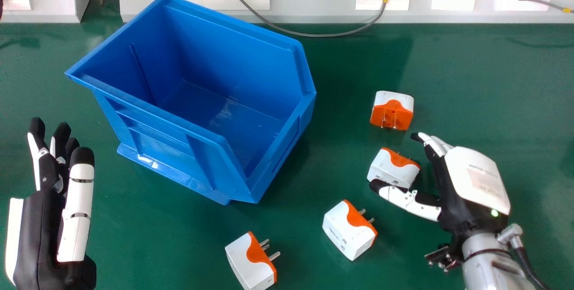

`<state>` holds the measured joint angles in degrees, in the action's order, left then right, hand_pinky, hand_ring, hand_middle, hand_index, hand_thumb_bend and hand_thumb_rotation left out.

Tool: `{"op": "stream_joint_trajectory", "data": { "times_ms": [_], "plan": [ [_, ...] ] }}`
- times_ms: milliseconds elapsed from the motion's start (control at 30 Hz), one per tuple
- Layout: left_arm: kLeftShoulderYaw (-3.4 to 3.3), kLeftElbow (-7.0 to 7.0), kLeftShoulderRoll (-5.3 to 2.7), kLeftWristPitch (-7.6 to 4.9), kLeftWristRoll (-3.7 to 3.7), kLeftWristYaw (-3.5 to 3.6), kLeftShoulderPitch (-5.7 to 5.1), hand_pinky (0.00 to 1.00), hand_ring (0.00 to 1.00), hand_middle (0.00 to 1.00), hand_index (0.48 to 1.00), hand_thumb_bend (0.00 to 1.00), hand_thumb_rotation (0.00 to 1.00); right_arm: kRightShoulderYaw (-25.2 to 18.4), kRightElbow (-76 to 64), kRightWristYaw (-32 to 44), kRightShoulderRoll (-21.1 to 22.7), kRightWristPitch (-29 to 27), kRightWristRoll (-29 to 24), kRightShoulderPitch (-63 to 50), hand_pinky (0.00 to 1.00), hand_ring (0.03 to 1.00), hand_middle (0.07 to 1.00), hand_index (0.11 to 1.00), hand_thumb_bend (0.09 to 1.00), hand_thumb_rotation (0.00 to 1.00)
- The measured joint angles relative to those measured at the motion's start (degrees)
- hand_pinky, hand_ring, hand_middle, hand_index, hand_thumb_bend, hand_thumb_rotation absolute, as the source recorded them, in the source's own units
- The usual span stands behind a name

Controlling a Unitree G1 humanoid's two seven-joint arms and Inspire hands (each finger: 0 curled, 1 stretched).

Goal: Pick all objects and put in blue box

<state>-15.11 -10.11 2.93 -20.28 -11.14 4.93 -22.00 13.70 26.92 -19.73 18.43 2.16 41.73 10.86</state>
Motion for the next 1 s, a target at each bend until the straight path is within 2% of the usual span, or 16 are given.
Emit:
{"op": "stream_joint_trajectory", "data": {
  "times_ms": [200, 433, 533, 600, 667, 767, 900, 1000],
  "plan": [
    [0.09, -1.04, -0.07, 0.92, -0.02, -0.18, -0.45, 1.00, 1.00, 1.00, 1.000, 0.33, 0.75, 1.2, 2.1, -0.4, 0.5, 1.1, 1.0, 2.1, 0.76, 0.853, 0.867, 0.848, 0.544, 0.75],
    [0.13, -2.47, -0.59, 1.87, 0.00, -1.26, -1.37, 1.00, 1.00, 1.00, 1.000, 0.27, 0.73, 2.9, 4.2, -0.4, 1.4, 1.9, 1.6, 4.2, 0.75, 0.844, 0.863, 0.839, 0.550, 0.73],
    [0.11, -2.55, -0.58, 2.19, -0.16, -1.25, -1.46, 1.00, 1.00, 1.00, 1.000, 0.33, 0.70, 4.2, 4.7, -0.3, 1.9, 2.6, 2.5, 4.8, 0.74, 0.843, 0.863, 0.842, 0.559, 0.76],
    [0.11, -2.61, -0.58, 2.25, -0.30, -1.11, -1.47, 1.00, 1.00, 1.00, 1.000, 0.34, 0.70, 5.2, 5.0, -0.1, 2.0, 3.6, 3.6, 5.4, 0.74, 0.843, 0.863, 0.842, 0.562, 0.75],
    [0.10, -2.67, -0.56, 2.24, -0.66, -0.83, -1.47, 1.00, 1.00, 1.00, 1.000, 0.32, 0.72, 5.8, 5.4, 0.0, 2.0, 4.4, 3.9, 5.9, 0.75, 0.842, 0.861, 0.840, 0.564, 0.73],
    [0.05, -2.68, -0.48, 2.21, -0.63, -0.67, -1.47, 1.00, 1.00, 1.00, 1.000, 0.28, 0.72, 7.2, 6.9, 0.2, 2.0, 5.7, 5.1, 7.3, 0.74, 0.841, 0.860, 0.839, 0.573, 0.72],
    [0.02, -2.93, -0.49, 2.26, -0.25, -1.21, -1.59, 1.00, 1.00, 1.00, 1.000, 0.26, 0.72, 9.1, 9.0, 1.6, 2.0, 7.9, 6.3, 9.8, 0.76, 0.851, 0.871, 0.854, 0.570, 0.75],
    [-0.05, -3.52, -0.45, 2.77, -0.34, -1.22, -2.10, 1.00, 1.00, 1.00, 1.000, 0.27, 0.72, 10.2, 10.2, 2.8, 1.9, 9.4, 6.4, 11.4, 0.77, 0.854, 0.875, 0.860, 0.568, 0.74]
  ]
}}
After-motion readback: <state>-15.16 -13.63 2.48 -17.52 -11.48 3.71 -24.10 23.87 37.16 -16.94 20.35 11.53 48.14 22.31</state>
